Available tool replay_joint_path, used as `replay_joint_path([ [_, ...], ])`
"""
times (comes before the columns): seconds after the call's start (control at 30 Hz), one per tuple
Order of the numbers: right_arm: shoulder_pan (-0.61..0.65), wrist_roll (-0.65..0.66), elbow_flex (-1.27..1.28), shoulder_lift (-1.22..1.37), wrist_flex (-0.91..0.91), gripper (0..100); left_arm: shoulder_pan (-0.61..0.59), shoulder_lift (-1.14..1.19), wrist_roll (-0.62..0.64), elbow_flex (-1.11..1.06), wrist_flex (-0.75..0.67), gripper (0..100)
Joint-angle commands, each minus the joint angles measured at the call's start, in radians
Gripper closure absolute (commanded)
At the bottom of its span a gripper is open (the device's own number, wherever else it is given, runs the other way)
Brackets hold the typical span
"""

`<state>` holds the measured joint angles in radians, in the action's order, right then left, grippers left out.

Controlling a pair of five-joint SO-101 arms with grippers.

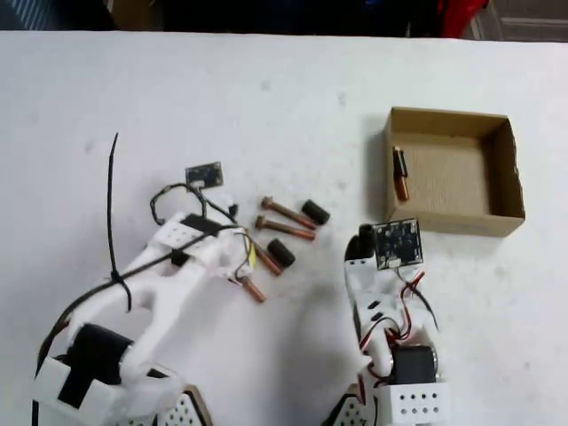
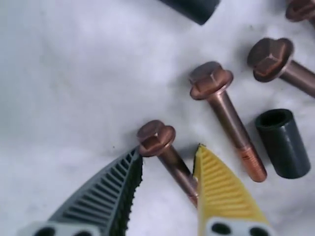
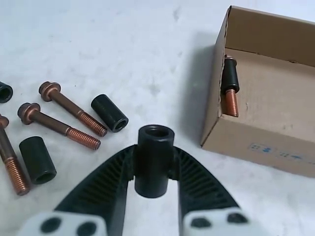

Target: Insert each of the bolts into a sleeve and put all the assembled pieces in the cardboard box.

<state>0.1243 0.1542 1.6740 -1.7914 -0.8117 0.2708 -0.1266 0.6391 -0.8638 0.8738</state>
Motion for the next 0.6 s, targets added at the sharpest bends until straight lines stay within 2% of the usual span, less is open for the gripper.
replay_joint_path([
  [0.0, -0.007, 0.0, 0.005, -0.01, 0.024, 98.2, -0.045, -0.002, 0.0, 0.058, -0.005, 85],
  [0.13, -0.007, 0.0, 0.005, -0.01, 0.024, 98.2, -0.081, -0.002, -0.009, 0.078, -0.011, 98],
  [0.23, -0.008, 0.0, 0.005, -0.01, 0.024, 98.2, -0.079, -0.002, -0.061, 0.071, -0.029, 96],
  [0.57, -0.008, 0.0, 0.005, -0.01, 0.024, 98.2, -0.076, -0.002, -0.071, 0.068, -0.023, 89],
])
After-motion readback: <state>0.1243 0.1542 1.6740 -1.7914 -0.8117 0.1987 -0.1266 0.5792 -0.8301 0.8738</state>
